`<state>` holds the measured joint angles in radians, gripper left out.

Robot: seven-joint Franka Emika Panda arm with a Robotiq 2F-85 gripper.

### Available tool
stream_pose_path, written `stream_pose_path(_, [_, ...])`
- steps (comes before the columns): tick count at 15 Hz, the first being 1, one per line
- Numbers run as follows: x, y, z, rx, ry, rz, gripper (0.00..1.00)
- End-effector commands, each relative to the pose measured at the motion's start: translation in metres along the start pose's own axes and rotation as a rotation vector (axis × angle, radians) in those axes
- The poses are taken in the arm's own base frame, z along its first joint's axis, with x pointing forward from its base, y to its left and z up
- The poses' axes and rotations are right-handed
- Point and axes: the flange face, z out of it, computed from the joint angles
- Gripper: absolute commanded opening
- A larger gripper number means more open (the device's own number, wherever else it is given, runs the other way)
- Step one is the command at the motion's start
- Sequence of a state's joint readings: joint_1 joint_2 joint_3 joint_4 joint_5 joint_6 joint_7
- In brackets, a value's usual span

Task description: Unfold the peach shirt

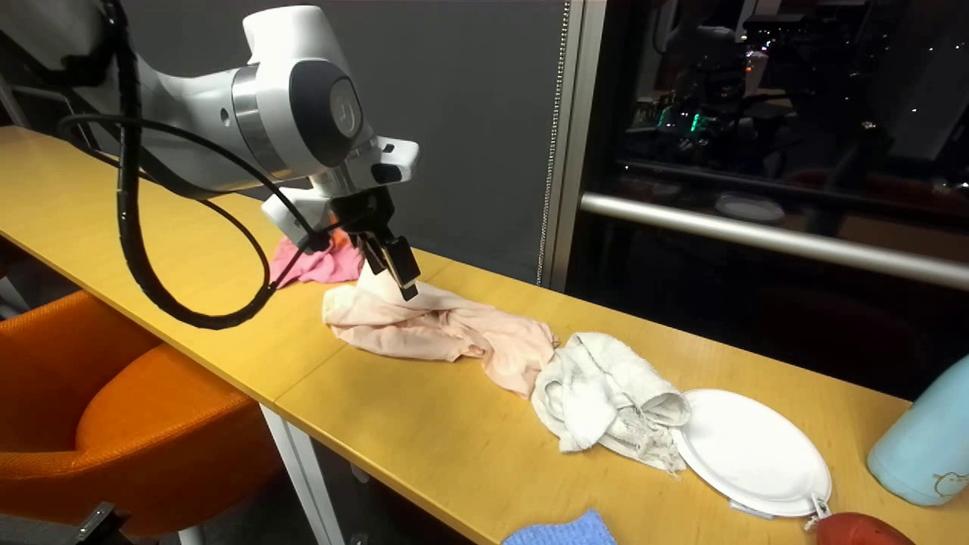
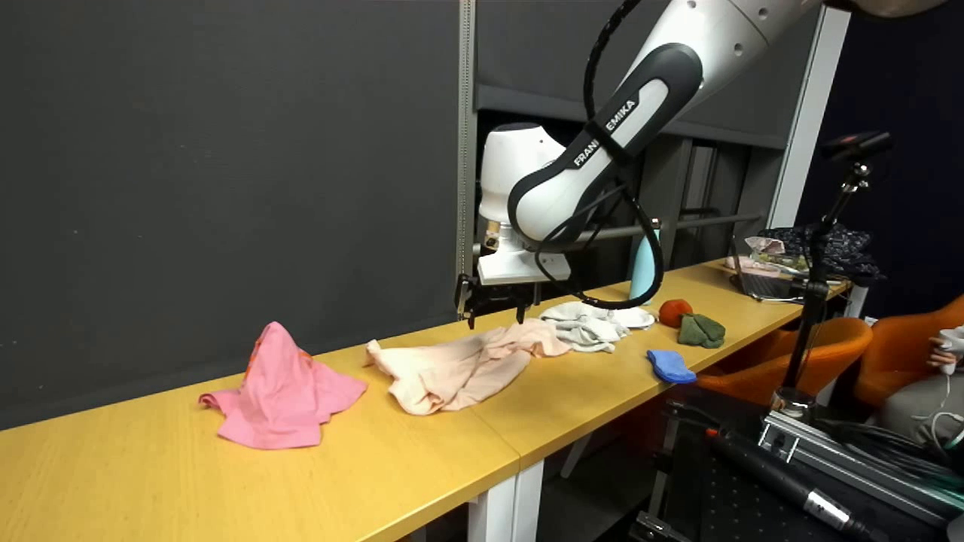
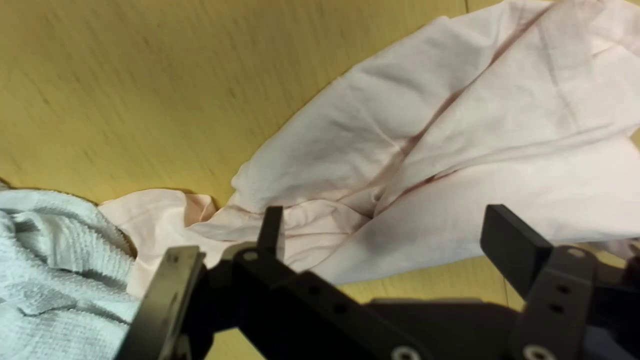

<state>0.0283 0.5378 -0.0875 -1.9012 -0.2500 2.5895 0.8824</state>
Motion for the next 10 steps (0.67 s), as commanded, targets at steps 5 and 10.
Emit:
stream_pose_path(5, [-0.001, -0.032, 0.037, 0.03, -0.022, 0.001, 1.0])
stream_pose_path(10, [0.0, -0.038, 0.06, 0.055, -0.042, -0.001, 1.0])
